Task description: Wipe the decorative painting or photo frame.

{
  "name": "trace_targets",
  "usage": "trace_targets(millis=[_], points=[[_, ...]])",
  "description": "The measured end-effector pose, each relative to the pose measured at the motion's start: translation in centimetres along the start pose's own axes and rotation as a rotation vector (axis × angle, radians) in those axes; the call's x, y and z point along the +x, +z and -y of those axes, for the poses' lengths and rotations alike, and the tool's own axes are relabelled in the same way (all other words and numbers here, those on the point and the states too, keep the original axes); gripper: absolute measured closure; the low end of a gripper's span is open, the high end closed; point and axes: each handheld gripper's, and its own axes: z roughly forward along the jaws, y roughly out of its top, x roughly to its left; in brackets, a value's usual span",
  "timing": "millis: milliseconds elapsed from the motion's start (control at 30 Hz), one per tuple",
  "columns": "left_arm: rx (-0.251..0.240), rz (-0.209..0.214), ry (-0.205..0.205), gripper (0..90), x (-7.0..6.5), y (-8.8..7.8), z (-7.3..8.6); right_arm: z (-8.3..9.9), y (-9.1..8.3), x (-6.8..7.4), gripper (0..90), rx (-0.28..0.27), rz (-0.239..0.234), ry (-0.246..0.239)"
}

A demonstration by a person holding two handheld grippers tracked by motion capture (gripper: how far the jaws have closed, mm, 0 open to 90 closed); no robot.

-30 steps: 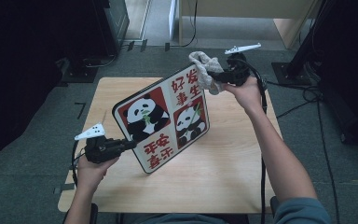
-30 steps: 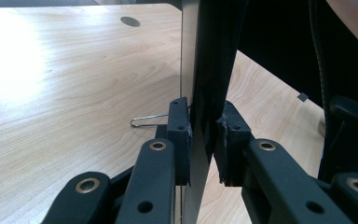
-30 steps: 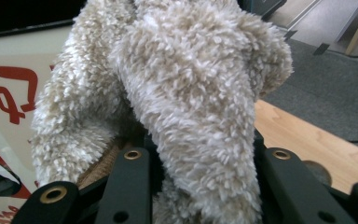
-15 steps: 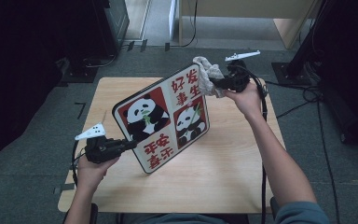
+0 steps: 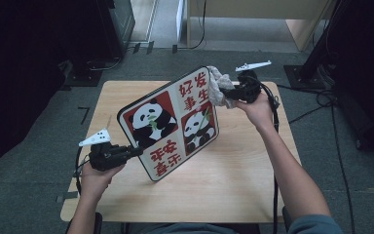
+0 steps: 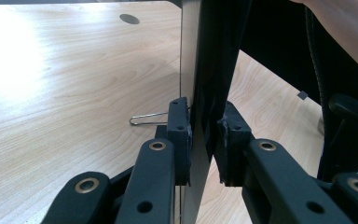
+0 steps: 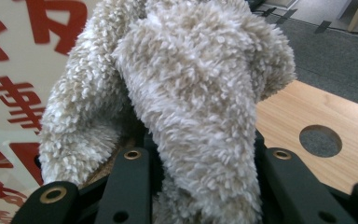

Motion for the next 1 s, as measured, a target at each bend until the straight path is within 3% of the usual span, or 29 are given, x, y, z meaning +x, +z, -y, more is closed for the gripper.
trace_targets(millis=[500, 1000], points=[[0.002, -0.001, 0.0, 78.2, 0.0, 0.1, 0.0, 1.9, 0.6, -0.5, 66.3, 0.023, -0.003, 0.038], [0.005, 0.0, 0.002, 78.2, 0.0, 0.2, 0.0, 3.8, 1.3, -0.9, 66.2, 0.033, 0.003, 0.044]])
